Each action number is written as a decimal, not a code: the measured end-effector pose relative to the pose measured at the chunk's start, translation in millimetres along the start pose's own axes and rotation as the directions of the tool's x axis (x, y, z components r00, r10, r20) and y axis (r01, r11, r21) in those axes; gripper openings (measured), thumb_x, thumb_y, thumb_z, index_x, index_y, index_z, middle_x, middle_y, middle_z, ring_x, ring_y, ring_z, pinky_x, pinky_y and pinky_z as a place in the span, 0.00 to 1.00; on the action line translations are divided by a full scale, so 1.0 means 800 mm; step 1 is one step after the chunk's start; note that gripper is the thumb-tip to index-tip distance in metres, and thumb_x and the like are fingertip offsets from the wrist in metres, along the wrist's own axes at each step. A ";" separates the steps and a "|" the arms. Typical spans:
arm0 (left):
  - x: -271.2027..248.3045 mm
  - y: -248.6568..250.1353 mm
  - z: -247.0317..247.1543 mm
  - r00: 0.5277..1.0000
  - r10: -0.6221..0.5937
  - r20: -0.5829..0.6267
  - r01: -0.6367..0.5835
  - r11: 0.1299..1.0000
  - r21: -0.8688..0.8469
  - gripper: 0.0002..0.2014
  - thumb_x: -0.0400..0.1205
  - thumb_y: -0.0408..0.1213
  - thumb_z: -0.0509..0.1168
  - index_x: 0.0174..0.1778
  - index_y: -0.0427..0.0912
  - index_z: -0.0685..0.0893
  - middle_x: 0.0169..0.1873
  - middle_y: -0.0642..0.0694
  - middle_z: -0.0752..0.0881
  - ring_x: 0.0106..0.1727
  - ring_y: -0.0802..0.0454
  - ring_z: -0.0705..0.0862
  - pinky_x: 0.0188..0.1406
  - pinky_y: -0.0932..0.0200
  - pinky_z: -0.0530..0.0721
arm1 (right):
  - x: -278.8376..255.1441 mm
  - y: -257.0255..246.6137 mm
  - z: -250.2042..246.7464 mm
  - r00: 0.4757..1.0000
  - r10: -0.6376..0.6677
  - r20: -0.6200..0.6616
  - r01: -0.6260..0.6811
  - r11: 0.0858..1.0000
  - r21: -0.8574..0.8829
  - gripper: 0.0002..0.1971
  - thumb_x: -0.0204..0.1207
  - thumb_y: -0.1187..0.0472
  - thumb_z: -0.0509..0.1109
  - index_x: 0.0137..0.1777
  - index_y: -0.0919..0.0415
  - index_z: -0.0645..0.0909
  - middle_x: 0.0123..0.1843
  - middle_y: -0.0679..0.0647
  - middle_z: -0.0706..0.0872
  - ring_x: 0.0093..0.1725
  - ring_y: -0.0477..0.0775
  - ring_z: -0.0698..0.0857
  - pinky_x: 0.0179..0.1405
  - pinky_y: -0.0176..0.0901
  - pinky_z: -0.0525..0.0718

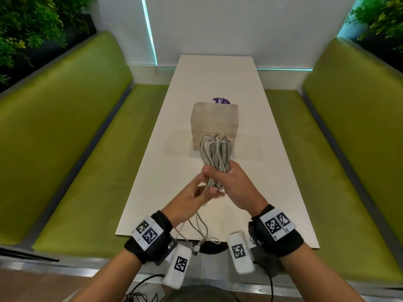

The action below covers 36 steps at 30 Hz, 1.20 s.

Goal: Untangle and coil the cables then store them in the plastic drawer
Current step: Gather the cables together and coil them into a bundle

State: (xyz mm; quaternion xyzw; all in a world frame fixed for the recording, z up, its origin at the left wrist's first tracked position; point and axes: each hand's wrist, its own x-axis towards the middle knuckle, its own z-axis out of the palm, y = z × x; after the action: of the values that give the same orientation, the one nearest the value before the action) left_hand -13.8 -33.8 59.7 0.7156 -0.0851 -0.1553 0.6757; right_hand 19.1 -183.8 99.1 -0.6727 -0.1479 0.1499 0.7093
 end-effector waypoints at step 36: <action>-0.008 0.003 -0.012 0.975 -0.088 0.205 0.084 0.996 0.028 0.06 0.77 0.31 0.60 0.41 0.41 0.82 0.27 0.53 0.76 0.27 0.56 0.69 0.28 0.63 0.68 | -0.001 -0.033 -0.043 0.804 0.447 0.391 -0.059 0.715 -0.696 0.05 0.71 0.70 0.69 0.44 0.62 0.85 0.35 0.57 0.88 0.32 0.48 0.84 0.35 0.36 0.83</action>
State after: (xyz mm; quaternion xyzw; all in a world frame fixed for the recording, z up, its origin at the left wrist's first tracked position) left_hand -16.3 -23.0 63.2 0.7052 -0.1250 -0.2568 0.6489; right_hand 32.6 -216.4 123.7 -0.8213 -0.2838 0.3695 0.3292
